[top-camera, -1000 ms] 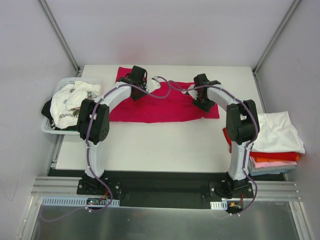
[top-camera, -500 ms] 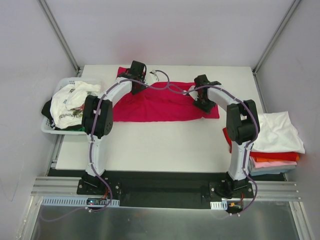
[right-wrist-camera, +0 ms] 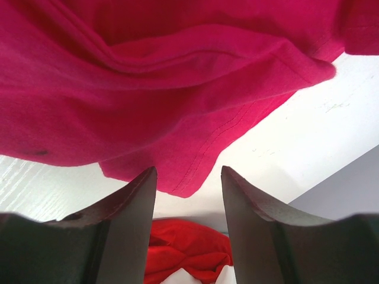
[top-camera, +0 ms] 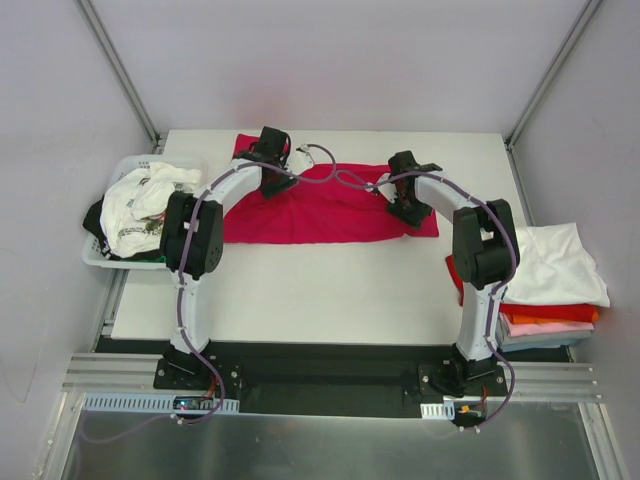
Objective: Fold and stack the t-shirts
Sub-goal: Fold the flattened tshirt in 1/3 of the way
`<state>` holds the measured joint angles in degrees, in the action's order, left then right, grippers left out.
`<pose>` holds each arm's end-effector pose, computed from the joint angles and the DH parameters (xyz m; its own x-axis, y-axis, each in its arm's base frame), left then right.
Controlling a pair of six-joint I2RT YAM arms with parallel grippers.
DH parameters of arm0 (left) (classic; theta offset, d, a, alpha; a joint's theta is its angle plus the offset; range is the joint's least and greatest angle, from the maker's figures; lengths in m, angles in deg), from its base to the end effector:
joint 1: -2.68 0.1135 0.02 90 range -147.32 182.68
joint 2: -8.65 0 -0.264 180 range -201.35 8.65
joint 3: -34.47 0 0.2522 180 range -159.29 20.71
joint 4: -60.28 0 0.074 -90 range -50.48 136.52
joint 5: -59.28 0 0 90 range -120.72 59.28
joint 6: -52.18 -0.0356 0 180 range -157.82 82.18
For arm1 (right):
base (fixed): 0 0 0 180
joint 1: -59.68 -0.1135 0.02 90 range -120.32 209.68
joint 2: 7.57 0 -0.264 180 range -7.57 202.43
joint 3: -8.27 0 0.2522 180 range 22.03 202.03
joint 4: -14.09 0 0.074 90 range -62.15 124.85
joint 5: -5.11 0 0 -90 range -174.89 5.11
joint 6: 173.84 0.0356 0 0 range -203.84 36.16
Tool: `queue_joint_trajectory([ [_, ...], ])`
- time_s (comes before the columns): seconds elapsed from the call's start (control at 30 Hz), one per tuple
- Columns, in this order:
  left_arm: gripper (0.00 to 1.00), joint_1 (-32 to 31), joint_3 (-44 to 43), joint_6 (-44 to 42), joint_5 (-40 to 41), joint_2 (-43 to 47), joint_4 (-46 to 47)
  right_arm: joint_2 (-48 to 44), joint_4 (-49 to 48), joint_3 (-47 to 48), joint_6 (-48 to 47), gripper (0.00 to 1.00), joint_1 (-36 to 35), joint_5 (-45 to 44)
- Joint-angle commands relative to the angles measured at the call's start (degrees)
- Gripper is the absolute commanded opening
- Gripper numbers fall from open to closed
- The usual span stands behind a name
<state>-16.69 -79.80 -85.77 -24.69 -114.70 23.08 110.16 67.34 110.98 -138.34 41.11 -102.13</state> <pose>0.4633 -0.1589 0.2152 -0.2626 0.8751 -0.4065 0.6813 0.4665 0.5641 0.4076 0.1258 0.1815 -0.3484 -0.9373 0.0091 -0.8331 0.3052 -0.4613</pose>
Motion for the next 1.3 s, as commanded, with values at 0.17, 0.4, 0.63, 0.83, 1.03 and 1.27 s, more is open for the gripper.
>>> queue_joint_trajectory([
  [0.17, 0.56, -0.1, 12.8, 3.7, -3.9, 19.1, 0.5, -2.8, 1.2, -0.4, 0.6, 0.51, 0.1, 0.8],
  [0.4, 0.59, -0.4, 17.1, 5.1, -7.2, 24.2, 0.7, -2.8, 1.5, -0.1, 0.9, 0.51, 0.0, 0.9],
  [0.63, 0.59, -0.4, 17.3, 3.9, -8.1, 19.8, 1.1, -3.5, 1.6, -0.1, 1.0, 0.51, -0.2, 1.0],
  [0.83, 0.59, 0.2, 15.8, 3.2, -8.6, 15.3, 1.6, -4.8, 0.2, -1.3, 0.8, 0.54, 0.1, 0.4],
  [1.03, 0.59, 1.2, 13.8, 2.2, -9.0, 11.8, 1.7, -6.1, -1.2, -2.5, 0.9, 0.65, 0.0, 0.5],
  [1.27, 0.59, 2.9, 10.6, 1.7, -9.3, 7.9, 1.8, -6.5, -1.3, -2.8, 1.0, 0.67, 0.1, 0.5],
])
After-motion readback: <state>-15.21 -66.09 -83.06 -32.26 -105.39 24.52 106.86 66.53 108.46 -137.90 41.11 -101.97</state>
